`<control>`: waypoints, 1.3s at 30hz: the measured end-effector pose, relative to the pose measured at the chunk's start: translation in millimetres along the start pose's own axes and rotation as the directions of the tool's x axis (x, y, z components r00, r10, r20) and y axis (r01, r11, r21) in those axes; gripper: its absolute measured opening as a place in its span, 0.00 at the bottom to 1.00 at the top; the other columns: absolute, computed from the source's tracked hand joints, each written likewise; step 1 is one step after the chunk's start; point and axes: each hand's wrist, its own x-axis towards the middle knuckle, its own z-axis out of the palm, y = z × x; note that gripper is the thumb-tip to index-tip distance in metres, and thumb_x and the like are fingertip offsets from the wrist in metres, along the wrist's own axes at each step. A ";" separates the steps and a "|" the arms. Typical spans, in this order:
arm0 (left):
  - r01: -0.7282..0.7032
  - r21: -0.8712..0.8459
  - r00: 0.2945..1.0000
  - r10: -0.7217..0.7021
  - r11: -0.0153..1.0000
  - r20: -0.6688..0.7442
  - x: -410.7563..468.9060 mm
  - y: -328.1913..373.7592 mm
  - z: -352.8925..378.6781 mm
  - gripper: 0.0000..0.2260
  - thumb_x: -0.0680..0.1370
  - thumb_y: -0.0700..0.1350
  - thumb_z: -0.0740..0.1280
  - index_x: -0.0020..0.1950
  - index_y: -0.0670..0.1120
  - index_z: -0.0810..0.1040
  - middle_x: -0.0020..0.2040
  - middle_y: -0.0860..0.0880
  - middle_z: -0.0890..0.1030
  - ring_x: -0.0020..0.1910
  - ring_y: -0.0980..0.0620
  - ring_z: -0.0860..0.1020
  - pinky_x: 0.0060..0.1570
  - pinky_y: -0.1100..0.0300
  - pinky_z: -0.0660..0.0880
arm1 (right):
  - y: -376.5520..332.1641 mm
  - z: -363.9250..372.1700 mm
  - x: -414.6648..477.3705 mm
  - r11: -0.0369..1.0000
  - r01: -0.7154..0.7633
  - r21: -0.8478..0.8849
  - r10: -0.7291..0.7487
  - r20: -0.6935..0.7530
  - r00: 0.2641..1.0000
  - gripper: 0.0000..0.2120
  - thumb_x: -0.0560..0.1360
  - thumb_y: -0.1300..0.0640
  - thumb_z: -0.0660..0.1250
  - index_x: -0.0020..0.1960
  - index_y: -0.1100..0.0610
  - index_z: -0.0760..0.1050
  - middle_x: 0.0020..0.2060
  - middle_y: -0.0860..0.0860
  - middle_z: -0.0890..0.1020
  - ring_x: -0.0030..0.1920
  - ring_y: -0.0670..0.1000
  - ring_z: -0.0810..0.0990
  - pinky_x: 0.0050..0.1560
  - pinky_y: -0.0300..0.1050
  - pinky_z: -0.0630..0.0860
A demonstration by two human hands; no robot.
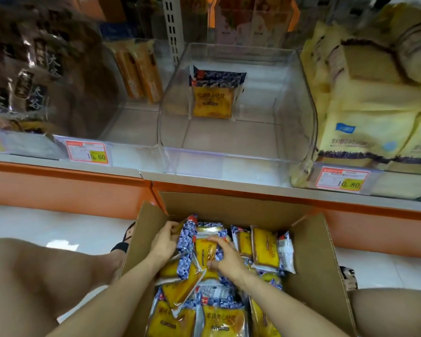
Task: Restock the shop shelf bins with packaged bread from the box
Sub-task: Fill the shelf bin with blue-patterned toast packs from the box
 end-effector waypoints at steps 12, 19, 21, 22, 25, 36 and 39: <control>-0.158 0.547 0.977 0.049 0.822 0.209 11.0 13.5 2.2 0.44 0.71 0.56 0.72 0.76 0.44 0.49 0.73 0.41 0.55 0.72 0.43 0.56 0.70 0.53 0.57 | -1.2 -38.8 -23.9 0.989 -0.054 0.135 0.065 -0.079 0.995 0.26 0.73 0.74 0.64 0.53 0.42 0.75 0.74 0.51 0.63 0.32 0.45 0.80 0.30 0.39 0.73; -0.274 0.633 0.952 0.110 0.724 0.286 20.4 19.3 -2.2 0.49 0.63 0.65 0.73 0.74 0.46 0.52 0.70 0.43 0.61 0.70 0.44 0.60 0.70 0.53 0.57 | 5.3 -49.9 -37.7 0.992 -0.024 0.121 0.032 -0.060 0.998 0.28 0.73 0.74 0.65 0.54 0.40 0.75 0.73 0.50 0.65 0.38 0.49 0.78 0.38 0.45 0.77; -0.287 0.614 0.945 0.111 0.735 0.309 16.4 21.6 -4.0 0.45 0.65 0.64 0.73 0.72 0.45 0.57 0.69 0.42 0.62 0.68 0.43 0.63 0.67 0.52 0.63 | 2.4 -51.2 -43.4 0.992 0.001 0.129 0.008 -0.068 0.998 0.27 0.73 0.74 0.64 0.55 0.42 0.75 0.72 0.49 0.65 0.43 0.45 0.77 0.46 0.47 0.79; -0.287 0.589 0.943 0.113 0.755 0.314 13.4 21.3 -4.6 0.42 0.66 0.62 0.73 0.71 0.45 0.60 0.68 0.42 0.62 0.67 0.43 0.64 0.65 0.51 0.66 | 1.0 -51.7 -45.9 0.991 0.012 0.135 -0.002 -0.074 0.997 0.26 0.73 0.74 0.64 0.55 0.43 0.75 0.72 0.48 0.65 0.45 0.45 0.77 0.47 0.47 0.79; -0.294 0.530 0.938 0.133 0.795 0.321 5.3 16.5 -6.2 0.36 0.67 0.59 0.74 0.67 0.43 0.64 0.66 0.43 0.64 0.64 0.44 0.69 0.61 0.52 0.69 | 0.6 -53.4 -49.8 0.991 0.035 0.126 -0.023 -0.095 0.995 0.22 0.73 0.73 0.64 0.51 0.45 0.76 0.71 0.49 0.66 0.53 0.53 0.79 0.49 0.54 0.80; -0.286 0.248 0.839 0.117 0.926 0.531 -32.3 13.1 -14.8 0.23 0.72 0.39 0.71 0.53 0.51 0.57 0.39 0.47 0.72 0.36 0.52 0.71 0.39 0.54 0.71 | 10.9 -61.7 -64.5 0.997 -0.005 0.077 0.019 -0.180 0.983 0.17 0.74 0.73 0.64 0.44 0.51 0.80 0.66 0.52 0.74 0.56 0.61 0.80 0.51 0.58 0.77; -0.306 0.177 0.811 0.159 0.936 0.562 -39.7 14.2 -12.5 0.20 0.71 0.33 0.67 0.47 0.53 0.59 0.44 0.45 0.70 0.40 0.51 0.69 0.37 0.57 0.69 | 12.8 -57.9 -70.2 0.996 -0.016 0.082 0.031 -0.185 0.982 0.18 0.74 0.72 0.65 0.44 0.50 0.81 0.66 0.53 0.74 0.56 0.65 0.78 0.51 0.60 0.77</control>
